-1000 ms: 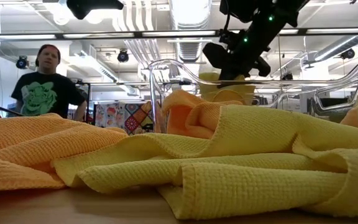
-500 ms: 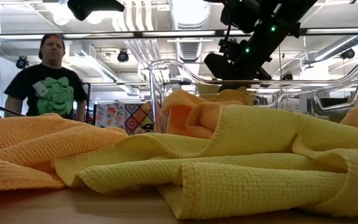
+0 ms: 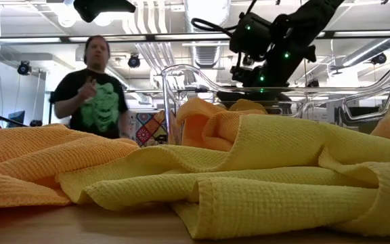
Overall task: Sort microfiber towel by color & place in baskets
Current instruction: Put the yellow towel into the top transparent bin
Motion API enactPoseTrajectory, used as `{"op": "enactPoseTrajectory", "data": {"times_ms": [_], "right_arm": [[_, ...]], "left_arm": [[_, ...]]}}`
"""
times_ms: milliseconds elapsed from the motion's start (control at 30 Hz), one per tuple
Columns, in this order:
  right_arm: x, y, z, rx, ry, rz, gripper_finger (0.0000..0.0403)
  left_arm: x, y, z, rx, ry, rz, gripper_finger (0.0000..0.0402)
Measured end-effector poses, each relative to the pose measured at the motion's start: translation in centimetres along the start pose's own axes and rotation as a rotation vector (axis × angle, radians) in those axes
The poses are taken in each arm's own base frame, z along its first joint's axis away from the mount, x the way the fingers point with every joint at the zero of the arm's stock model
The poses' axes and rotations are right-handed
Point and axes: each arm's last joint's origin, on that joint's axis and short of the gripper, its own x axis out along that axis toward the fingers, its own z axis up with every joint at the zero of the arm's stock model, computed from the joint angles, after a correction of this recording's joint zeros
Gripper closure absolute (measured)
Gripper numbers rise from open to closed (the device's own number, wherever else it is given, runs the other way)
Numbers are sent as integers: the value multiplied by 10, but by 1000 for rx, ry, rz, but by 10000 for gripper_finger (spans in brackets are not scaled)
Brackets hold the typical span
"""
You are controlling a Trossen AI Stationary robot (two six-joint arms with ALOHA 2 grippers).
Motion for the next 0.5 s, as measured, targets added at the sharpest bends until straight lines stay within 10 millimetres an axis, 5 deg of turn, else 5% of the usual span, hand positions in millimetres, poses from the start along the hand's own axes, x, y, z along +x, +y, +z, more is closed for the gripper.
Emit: {"op": "enactPoseTrajectory", "data": {"times_ms": [500], "right_arm": [[0,0,2,-36,-3,-1,390]], "left_arm": [[0,0,-1,1,1,0,219]]}}
